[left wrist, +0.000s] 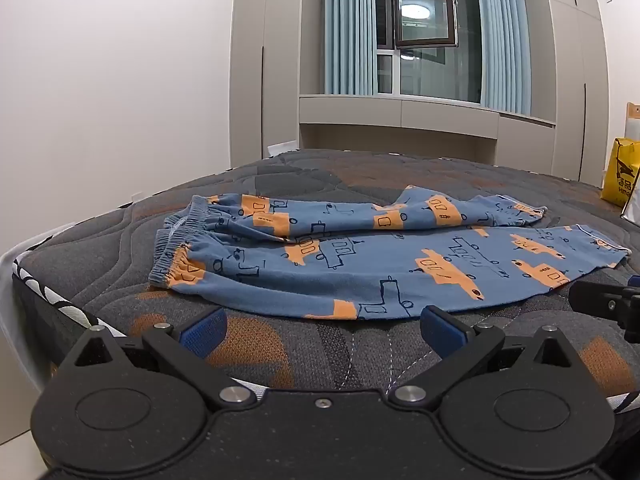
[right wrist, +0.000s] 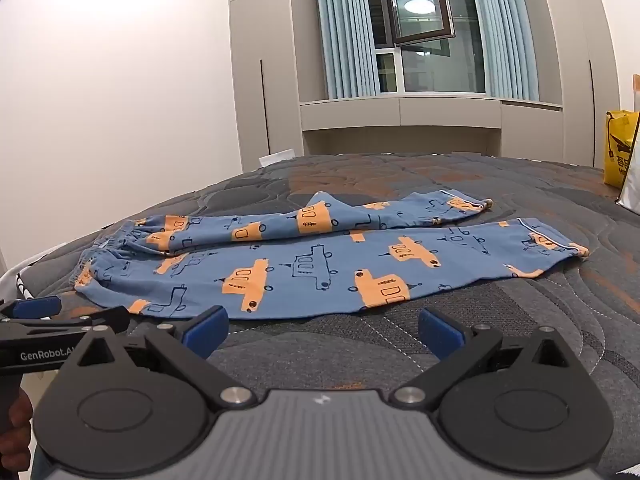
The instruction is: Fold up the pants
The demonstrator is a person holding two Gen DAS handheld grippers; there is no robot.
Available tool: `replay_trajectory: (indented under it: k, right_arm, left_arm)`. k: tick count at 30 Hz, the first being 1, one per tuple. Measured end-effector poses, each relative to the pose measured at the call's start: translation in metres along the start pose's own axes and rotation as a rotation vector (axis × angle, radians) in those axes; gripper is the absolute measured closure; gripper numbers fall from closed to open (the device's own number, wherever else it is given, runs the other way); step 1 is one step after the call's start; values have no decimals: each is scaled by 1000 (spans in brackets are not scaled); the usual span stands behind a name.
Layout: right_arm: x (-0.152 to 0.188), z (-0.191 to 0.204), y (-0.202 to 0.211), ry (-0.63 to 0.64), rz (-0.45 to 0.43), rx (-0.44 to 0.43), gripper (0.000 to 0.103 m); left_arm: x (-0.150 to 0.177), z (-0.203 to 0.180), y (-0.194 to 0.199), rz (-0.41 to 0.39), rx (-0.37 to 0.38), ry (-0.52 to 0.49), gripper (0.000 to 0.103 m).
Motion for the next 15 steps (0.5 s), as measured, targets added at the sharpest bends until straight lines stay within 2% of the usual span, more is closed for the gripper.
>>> replay_trajectory:
  k: [15]
  right_arm:
    - [0, 0, -3, -1, 20, 14, 0]
  left_arm:
    - [3, 2, 0, 7, 3, 5, 0]
Point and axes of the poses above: each gripper's, at about its wrist camera, not at the fingertips, and y roughly against the way its jaws point, z to its left, x to its underside, the point moved 8 cm from there along -y, roughly the way its jaws point, and after that the axes turned 1 degree about z, right-handed, at the moved point
